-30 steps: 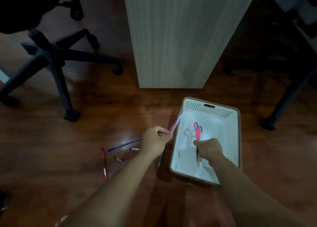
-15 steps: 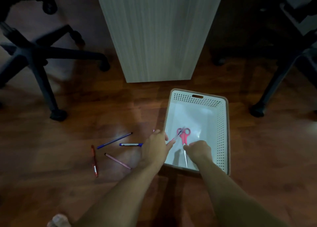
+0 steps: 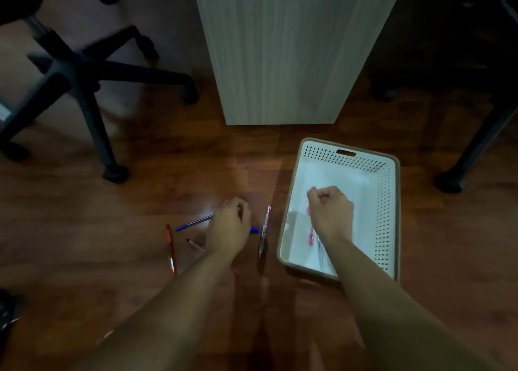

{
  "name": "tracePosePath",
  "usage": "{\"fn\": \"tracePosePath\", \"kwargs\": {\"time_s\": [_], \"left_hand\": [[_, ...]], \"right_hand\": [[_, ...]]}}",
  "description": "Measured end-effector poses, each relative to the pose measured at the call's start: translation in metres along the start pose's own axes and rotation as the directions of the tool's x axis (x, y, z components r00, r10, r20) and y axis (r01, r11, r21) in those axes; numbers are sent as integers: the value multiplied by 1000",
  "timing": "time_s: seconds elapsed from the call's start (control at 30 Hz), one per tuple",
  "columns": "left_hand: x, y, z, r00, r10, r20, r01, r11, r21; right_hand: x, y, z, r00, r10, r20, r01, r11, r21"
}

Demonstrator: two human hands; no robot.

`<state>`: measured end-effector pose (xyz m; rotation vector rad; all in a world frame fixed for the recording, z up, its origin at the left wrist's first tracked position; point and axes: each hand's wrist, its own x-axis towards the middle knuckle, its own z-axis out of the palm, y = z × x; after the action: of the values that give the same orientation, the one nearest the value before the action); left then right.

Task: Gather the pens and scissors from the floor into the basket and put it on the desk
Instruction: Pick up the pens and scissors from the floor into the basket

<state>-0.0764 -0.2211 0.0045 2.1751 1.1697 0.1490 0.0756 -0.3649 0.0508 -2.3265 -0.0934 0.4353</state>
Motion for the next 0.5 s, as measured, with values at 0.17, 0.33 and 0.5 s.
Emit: {"fn": "tracePosePath", "kwargs": {"time_s": [0.17,0.33,0.5], "left_hand": [[10,-35,-4,992,6,122,-23,990,140],[10,-58,4,976,-34,217,-34,952,305],[8,-80,3,976,-98,192,53,973,226]], "right_hand": [[-12,-37,52,937,-314,151,329,941,-80],[-32,-29,108,852,-180,492,403,824,-397],[-42,-15,136,855,-131,502,482,559,-674]]}}
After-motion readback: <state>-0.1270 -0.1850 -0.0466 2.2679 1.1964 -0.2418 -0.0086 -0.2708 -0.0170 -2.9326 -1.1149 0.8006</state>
